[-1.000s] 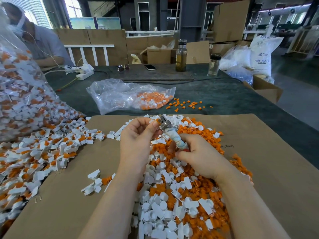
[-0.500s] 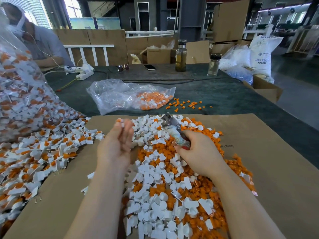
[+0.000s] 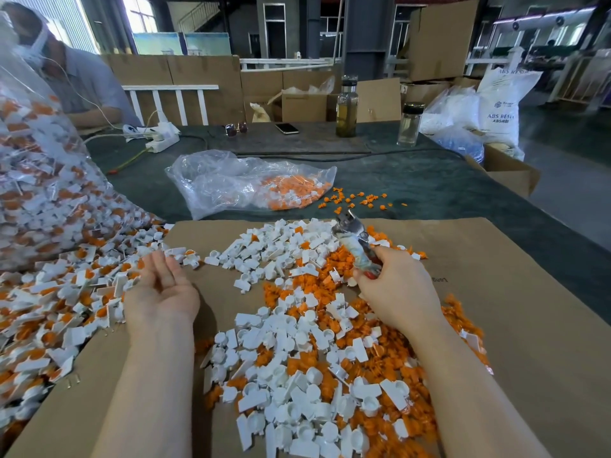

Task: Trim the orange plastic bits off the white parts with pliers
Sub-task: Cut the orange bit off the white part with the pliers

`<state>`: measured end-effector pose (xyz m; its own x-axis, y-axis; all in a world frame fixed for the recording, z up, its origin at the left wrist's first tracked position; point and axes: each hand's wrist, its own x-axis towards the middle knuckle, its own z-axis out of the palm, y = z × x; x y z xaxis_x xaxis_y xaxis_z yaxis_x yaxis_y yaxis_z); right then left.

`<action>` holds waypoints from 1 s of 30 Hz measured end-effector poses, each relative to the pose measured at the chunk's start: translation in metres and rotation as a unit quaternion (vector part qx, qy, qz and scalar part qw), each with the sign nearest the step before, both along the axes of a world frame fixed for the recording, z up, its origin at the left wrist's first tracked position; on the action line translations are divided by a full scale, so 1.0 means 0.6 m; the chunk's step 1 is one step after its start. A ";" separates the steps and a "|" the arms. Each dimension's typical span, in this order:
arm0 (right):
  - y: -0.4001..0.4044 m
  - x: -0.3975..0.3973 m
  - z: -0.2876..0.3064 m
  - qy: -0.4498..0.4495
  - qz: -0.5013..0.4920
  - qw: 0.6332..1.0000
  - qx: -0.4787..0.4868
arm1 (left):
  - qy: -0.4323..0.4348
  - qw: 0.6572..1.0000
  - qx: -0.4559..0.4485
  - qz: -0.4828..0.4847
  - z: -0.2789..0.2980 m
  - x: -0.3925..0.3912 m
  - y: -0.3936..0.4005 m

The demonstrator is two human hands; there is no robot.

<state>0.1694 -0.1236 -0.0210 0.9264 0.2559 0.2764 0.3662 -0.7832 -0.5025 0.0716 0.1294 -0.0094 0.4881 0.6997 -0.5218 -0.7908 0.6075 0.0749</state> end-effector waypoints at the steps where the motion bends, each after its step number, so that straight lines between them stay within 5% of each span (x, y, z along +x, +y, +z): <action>1: 0.000 0.000 0.000 0.004 0.000 1.000 -0.005 | -0.008 1.000 0.000 0.011 -0.001 0.000 0.002; 5: 0.003 -0.001 -0.003 0.018 0.007 0.999 -0.034 | -0.019 0.999 0.048 -0.001 -0.001 0.004 0.000; 7: 0.005 -0.002 -0.004 0.015 0.005 0.999 -0.046 | 0.093 0.979 0.154 -0.099 0.006 0.007 -0.013; 8: 0.007 -0.002 -0.004 0.011 0.004 0.999 -0.050 | 0.182 0.940 0.241 -0.160 0.011 0.009 -0.023; 11: 0.009 -0.002 -0.004 0.010 0.006 0.999 -0.044 | 0.367 0.716 0.524 -0.280 0.018 0.017 -0.063; 14: 0.009 -0.003 -0.003 0.007 0.008 0.999 -0.037 | 0.381 0.498 0.706 -0.330 0.014 0.025 -0.110; 17: 0.012 -0.005 -0.004 0.002 0.013 1.000 -0.029 | 0.419 0.327 0.779 -0.332 -0.005 0.042 -0.132; 19: 0.013 -0.006 -0.004 0.002 0.013 1.000 -0.026 | 0.427 0.252 0.814 -0.304 -0.017 0.049 -0.137; 24: 0.014 -0.008 -0.003 0.001 0.017 1.000 -0.009 | 0.404 0.235 0.835 -0.291 -0.026 0.053 -0.137; 26: 0.014 -0.009 -0.002 0.005 0.023 1.000 0.000 | 0.406 0.254 0.828 -0.293 -0.029 0.053 -0.139; 30: 0.015 -0.013 0.003 0.021 0.037 0.997 0.056 | 0.357 0.432 0.772 -0.299 -0.018 0.050 -0.144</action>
